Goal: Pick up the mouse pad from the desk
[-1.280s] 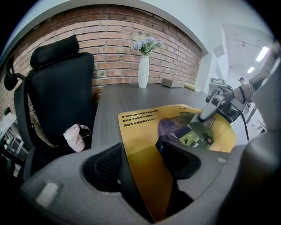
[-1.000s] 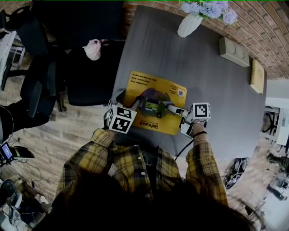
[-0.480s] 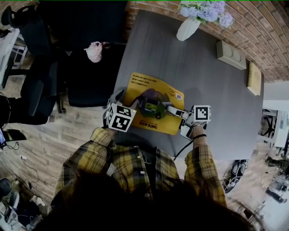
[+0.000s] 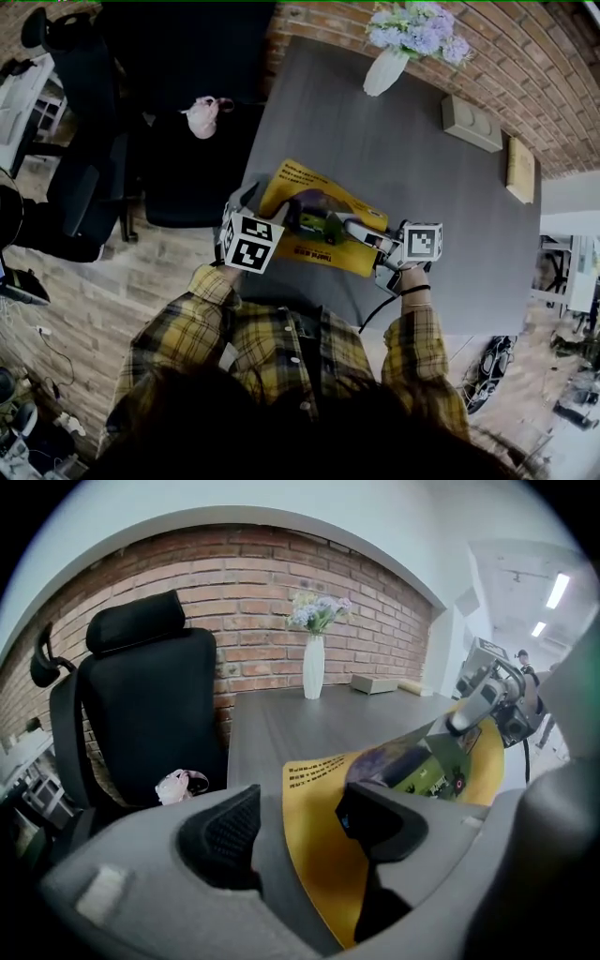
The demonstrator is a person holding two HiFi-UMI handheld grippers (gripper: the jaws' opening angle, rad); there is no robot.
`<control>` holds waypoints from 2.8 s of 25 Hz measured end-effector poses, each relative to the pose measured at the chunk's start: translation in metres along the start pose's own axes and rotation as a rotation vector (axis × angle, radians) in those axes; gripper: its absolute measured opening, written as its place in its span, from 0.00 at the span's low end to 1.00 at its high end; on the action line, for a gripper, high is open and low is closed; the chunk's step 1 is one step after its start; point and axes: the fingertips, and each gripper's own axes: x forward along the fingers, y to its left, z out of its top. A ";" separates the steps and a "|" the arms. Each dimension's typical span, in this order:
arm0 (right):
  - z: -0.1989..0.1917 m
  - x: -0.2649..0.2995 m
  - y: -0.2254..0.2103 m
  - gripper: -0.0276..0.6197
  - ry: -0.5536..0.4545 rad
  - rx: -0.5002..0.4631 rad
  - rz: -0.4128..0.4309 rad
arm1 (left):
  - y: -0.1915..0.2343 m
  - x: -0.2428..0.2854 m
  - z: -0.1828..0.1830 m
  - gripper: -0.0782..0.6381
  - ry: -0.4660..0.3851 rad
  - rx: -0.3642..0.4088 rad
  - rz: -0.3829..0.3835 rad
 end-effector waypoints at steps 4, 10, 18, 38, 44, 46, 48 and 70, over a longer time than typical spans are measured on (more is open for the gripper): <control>0.004 -0.007 0.012 0.06 -0.002 -0.117 -0.061 | -0.002 -0.015 0.017 0.52 -0.041 0.012 0.008; 0.009 -0.015 0.035 0.06 -0.026 -0.272 -0.100 | -0.008 -0.031 0.041 0.52 -0.118 0.013 0.005; 0.032 -0.040 0.073 0.06 -0.170 -0.441 -0.191 | -0.013 -0.057 0.076 0.49 -0.202 0.012 0.011; 0.066 -0.099 0.136 0.06 -0.527 -0.881 -0.603 | -0.031 -0.111 0.127 0.29 -0.383 -0.003 -0.002; 0.066 -0.104 0.142 0.06 -0.585 -0.913 -0.676 | -0.034 -0.120 0.128 0.26 -0.395 -0.004 -0.008; 0.065 -0.105 0.144 0.06 -0.604 -0.912 -0.690 | -0.034 -0.122 0.128 0.23 -0.399 -0.007 -0.007; 0.064 -0.109 0.143 0.06 -0.621 -0.907 -0.706 | -0.035 -0.123 0.128 0.22 -0.403 -0.010 -0.008; 0.059 -0.119 0.133 0.06 -0.691 -0.848 -0.781 | -0.029 -0.131 0.121 0.11 -0.415 -0.007 -0.026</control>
